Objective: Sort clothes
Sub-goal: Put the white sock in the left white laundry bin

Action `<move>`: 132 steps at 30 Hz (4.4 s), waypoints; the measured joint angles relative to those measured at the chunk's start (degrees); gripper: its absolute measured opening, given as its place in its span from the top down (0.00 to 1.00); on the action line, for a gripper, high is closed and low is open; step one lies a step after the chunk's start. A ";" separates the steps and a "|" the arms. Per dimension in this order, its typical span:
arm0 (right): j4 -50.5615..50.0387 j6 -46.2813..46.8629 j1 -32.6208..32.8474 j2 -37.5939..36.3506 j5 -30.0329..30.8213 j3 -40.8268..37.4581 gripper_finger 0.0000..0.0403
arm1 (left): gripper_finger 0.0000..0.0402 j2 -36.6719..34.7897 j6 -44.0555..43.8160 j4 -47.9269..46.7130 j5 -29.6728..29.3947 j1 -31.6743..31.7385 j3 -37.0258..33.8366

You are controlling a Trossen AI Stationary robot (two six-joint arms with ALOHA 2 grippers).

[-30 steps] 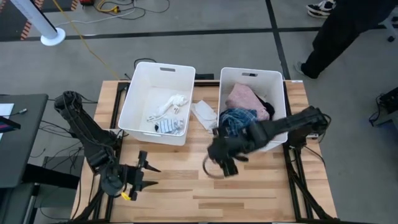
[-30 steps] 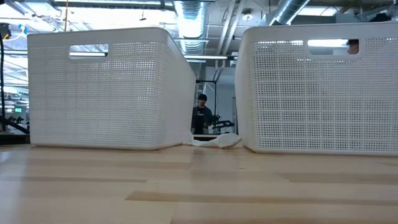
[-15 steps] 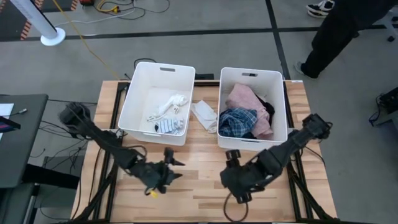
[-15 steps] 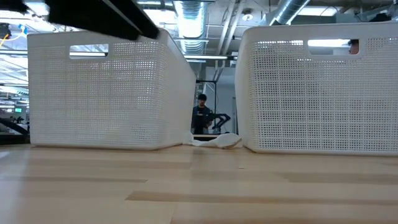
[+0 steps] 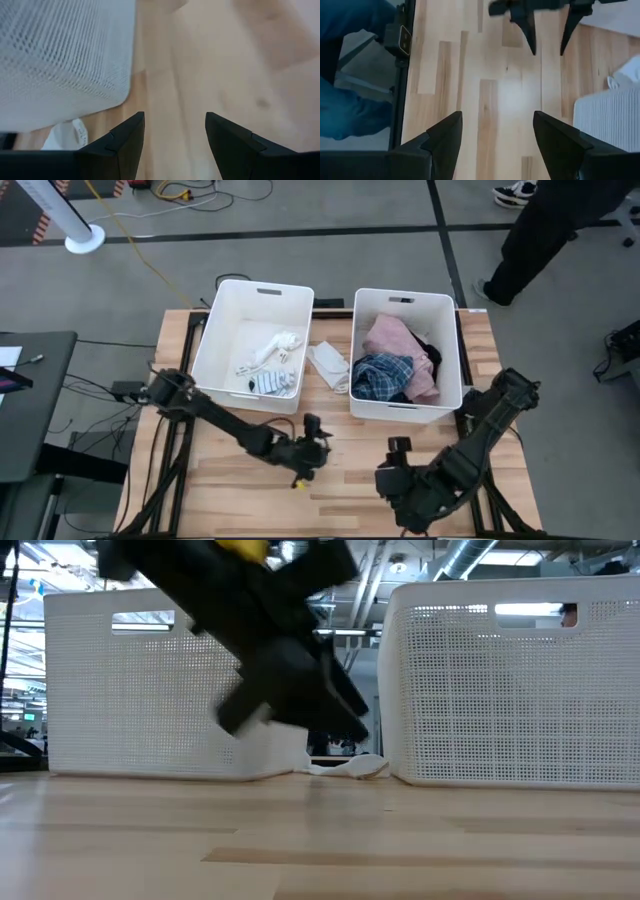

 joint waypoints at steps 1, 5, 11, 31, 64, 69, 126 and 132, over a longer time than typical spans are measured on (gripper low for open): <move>-0.49 1.25 0.62 0.00 0.36 0.00 0.35 | 0.49 1.31 -0.25 -0.09 -0.81 0.52 0.85; -1.67 4.56 3.21 0.00 2.90 0.00 0.35 | 0.49 6.25 -1.23 0.21 -4.14 2.82 4.17; -2.93 8.33 6.43 0.00 6.76 0.00 0.35 | 0.50 13.73 -1.27 0.33 -10.58 6.06 10.41; -6.30 16.97 12.59 2.77 9.10 -0.92 0.35 | 0.42 18.27 -12.66 -17.28 -9.27 16.47 16.31; -5.40 19.80 13.79 2.80 9.97 -4.98 0.35 | 0.96 18.42 -6.17 -14.54 3.55 23.19 16.21; -5.40 20.38 13.79 2.80 9.99 -4.98 0.35 | 1.00 18.38 -4.21 -14.35 4.09 20.99 16.15; 17.68 4.79 5.58 2.73 11.70 -16.71 0.35 | 0.32 -2.90 -14.84 -34.36 21.74 -3.79 16.10; 36.98 -3.48 0.48 2.73 11.65 -26.51 0.35 | 0.32 -6.56 -18.13 -43.90 19.77 -5.77 16.10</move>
